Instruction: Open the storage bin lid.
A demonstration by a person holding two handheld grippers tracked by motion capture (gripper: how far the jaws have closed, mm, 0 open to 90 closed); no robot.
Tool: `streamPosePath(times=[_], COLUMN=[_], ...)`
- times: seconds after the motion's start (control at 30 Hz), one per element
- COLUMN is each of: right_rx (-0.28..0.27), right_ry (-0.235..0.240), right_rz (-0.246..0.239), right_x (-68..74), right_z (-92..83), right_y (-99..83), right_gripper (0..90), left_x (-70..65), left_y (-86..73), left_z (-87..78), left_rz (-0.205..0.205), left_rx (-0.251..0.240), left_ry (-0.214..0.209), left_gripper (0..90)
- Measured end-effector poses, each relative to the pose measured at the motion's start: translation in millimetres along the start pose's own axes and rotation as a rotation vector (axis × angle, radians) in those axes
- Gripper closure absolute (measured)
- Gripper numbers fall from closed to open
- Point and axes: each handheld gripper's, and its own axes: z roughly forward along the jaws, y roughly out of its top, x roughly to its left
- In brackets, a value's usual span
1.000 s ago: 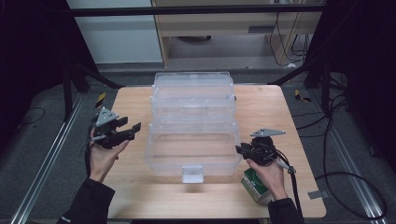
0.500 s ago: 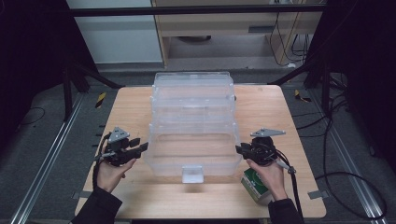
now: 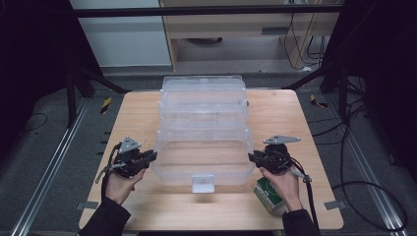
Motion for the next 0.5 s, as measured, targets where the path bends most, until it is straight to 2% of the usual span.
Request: streamPosePath(times=[0.33, 0.43, 0.5], right_rx=[0.003, -0.017, -0.031], right_ry=[-0.010, -0.017, -0.014], right_rz=[0.002, -0.004, -0.005], right_x=[0.0, 0.5, 1.0], right_z=[0.4, -2.7, -6.7], right_y=[0.9, 2.0, 3.1], right_gripper=[70.8, 66.0, 62.4], left_x=[-0.9, 1.0, 3.6], left_y=[0.0, 0.0, 0.1], left_z=[1.8, -0.8, -3.7], left_rz=[0.014, 0.023, 0.012], left_rx=[-0.009, -0.022, -0.039], left_ry=[0.016, 0.030, 0.034], left_gripper=[74.5, 70.8, 66.1])
